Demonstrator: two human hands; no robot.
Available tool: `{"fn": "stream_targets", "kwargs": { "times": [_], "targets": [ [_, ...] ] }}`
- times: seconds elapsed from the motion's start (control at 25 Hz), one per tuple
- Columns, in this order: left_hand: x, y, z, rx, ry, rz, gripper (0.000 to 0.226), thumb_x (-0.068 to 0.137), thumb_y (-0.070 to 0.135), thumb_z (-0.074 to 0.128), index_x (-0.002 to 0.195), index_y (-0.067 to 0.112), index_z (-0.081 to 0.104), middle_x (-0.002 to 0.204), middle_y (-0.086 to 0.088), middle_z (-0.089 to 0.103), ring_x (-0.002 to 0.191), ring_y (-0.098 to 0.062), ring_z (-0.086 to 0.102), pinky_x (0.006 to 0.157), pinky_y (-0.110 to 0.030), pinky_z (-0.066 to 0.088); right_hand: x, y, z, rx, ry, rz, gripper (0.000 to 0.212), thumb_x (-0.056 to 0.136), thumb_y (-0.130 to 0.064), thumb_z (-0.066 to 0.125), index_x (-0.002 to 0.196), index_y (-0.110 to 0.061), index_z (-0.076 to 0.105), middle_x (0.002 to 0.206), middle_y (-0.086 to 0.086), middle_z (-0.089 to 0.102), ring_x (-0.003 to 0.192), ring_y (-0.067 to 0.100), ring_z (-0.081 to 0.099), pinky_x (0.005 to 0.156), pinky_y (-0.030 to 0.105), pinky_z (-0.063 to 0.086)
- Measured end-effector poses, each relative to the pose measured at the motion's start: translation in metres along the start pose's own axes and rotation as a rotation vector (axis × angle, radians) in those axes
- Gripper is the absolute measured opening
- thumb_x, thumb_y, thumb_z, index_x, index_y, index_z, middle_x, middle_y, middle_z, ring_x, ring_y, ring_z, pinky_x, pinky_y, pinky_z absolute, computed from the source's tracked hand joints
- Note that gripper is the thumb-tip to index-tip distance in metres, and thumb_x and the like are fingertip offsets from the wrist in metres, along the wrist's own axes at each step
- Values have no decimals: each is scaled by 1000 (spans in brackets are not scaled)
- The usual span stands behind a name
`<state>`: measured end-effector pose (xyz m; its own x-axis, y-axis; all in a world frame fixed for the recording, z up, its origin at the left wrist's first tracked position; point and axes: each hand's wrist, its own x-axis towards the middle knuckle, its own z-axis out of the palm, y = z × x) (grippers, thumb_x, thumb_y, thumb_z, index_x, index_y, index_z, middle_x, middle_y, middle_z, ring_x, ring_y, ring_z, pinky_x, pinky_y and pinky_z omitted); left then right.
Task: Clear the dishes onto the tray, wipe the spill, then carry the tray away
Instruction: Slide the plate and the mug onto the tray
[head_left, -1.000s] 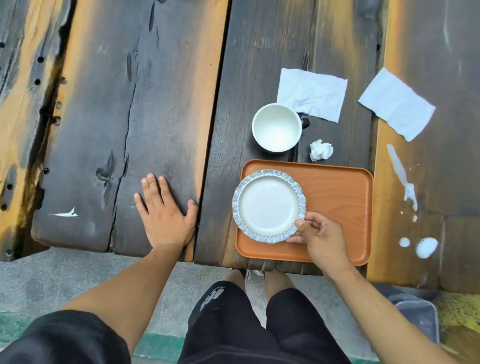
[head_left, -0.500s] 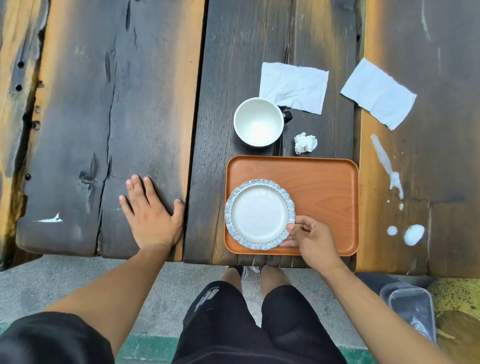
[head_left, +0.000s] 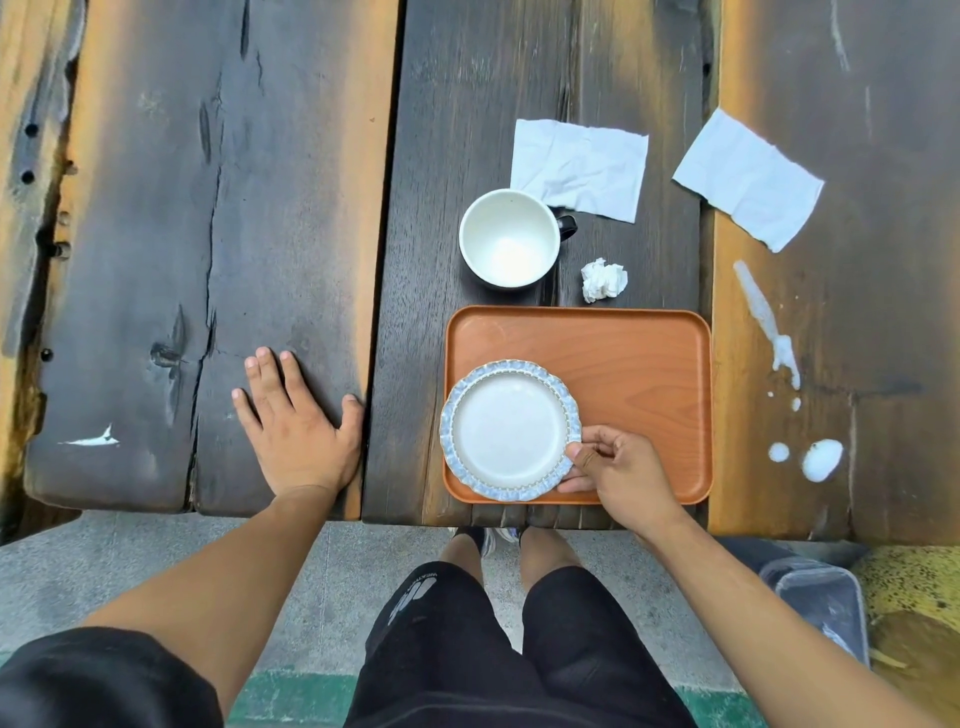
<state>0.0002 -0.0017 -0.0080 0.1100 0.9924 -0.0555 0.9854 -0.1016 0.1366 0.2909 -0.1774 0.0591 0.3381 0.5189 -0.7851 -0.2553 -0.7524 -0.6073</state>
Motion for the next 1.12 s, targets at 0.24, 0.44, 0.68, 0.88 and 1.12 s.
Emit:
{"fn": "stream_targets", "kwargs": {
  "times": [0.24, 0.44, 0.68, 0.88, 1.12],
  "targets": [
    [0, -1, 0, -5, -10, 0, 88, 90, 53, 41, 158, -1, 26, 169, -24, 20, 158, -38, 15, 129, -57, 8, -2, 7, 2, -29, -37, -1, 13, 98, -4, 63, 108, -7, 70, 108, 12, 72, 72, 22, 74, 66, 28, 63],
    [0, -1, 2, -4, 8, 4, 88, 89, 52, 41, 158, -1, 28, 168, -25, 22, 158, -39, 17, 128, -58, 9, -2, 7, 1, -53, -53, -12, 11, 98, -6, 63, 100, -12, 73, 100, 10, 74, 72, 20, 74, 72, 32, 63],
    [-1, 0, 4, 5, -7, 18, 87, 90, 51, 41, 157, -3, 28, 167, -28, 22, 157, -42, 17, 128, -60, 10, -2, 3, -2, -116, -59, -3, 11, 98, -15, 64, 96, -16, 75, 89, 3, 78, 74, 18, 75, 77, 36, 63],
    [8, 11, -6, -66, 18, 187, 72, 88, 38, 44, 146, -3, 46, 158, -30, 37, 151, -47, 30, 124, -65, 18, 2, -24, -14, -221, 118, -75, 25, 101, -31, 59, 88, -18, 75, 78, 2, 77, 71, 17, 75, 66, 29, 60],
    [81, 103, -7, -120, -71, 351, 68, 98, 40, 29, 159, 10, 34, 168, -20, 27, 158, -38, 20, 128, -57, 10, 27, -94, -8, -139, 213, -262, 17, 103, -20, 54, 103, -19, 71, 83, 1, 76, 68, 11, 72, 64, 26, 58]
  ]
}}
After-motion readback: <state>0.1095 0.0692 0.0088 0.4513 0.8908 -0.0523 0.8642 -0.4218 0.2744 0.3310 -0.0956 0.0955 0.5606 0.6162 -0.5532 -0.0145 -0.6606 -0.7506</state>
